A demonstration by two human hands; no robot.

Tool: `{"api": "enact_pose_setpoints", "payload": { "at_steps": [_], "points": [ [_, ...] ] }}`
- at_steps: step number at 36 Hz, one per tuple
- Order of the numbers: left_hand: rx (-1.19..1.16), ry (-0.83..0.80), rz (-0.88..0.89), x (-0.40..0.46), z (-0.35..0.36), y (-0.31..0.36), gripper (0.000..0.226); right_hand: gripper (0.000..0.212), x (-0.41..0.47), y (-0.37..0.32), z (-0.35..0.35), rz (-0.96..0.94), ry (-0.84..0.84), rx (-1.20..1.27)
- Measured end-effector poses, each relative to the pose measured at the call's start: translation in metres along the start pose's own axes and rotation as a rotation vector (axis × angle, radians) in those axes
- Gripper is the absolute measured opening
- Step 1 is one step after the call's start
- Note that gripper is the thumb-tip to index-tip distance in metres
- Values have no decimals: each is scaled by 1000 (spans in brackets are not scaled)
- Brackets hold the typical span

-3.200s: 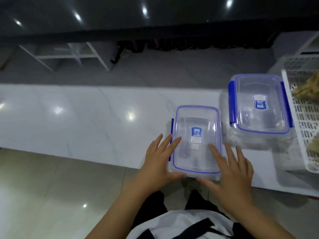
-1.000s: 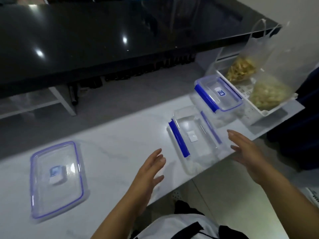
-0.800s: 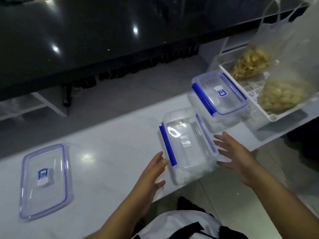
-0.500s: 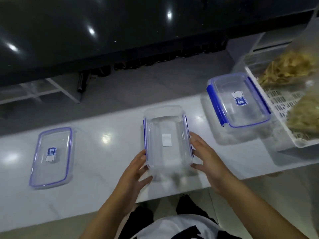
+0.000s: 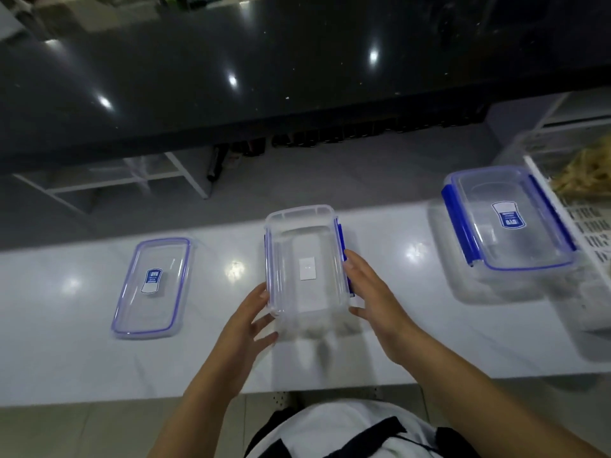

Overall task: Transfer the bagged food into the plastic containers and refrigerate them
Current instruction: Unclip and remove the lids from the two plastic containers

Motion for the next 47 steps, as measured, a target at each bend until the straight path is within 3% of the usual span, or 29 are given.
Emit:
{"api": "enact_pose_setpoints", "payload": {
  "at_steps": [4, 7, 9, 11, 14, 17, 21, 27, 29, 32, 34, 37, 47],
  "points": [
    [189, 84, 126, -8, -12, 11, 80, 49, -19, -18, -38, -152, 107, -145],
    [267, 140, 313, -20, -9, 31, 68, 59, -32, -51, -103, -432, 379, -557],
    [331, 98, 399, -27, 10, 38, 65, 65, -29, -65, -146, -525, 532, -891],
    [423, 13, 466, -31, 37, 40, 65, 71, -13, -63, -189, -414, 617, -1174],
    [541, -140, 554, -36, 85, 36, 71, 78, 10, -35, -232, -174, 596, -1392],
    [601, -252, 598, -37, 135, 25, 74, 80, 10, -8, -234, -212, 599, -1494],
    [571, -325, 575, -33, 194, 13, 63, 80, -12, 11, -217, -256, 632, -1409],
    [327, -290, 296, -23, 233, -15, 55, 84, -80, 28, -170, -270, 452, -1234],
    [256, -294, 246, -24, 234, -23, 51, 76, -106, 22, -169, -333, 455, -1068],
    [184, -280, 200, -27, 227, -34, 55, 56, -135, 9, -203, -449, 593, -703],
    [183, -259, 181, -26, 220, -40, 55, 47, -136, 17, -235, -334, 636, -381],
    [188, -252, 145, -25, 215, -47, 50, 46, -119, 47, -258, -72, 570, -37],
    [79, -301, 24, -20, 207, -63, 57, 35, -105, 79, -267, 77, 498, 219]
  ]
}}
Point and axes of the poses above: each hand's wrist, its own x-axis towards the middle knuckle, its own z-axis out of the palm, y = z × x, the point moved 9 cm from there along x, towards the middle knuckle, and after that the axes turned 7 degrees about y, right-handed, at the moved point
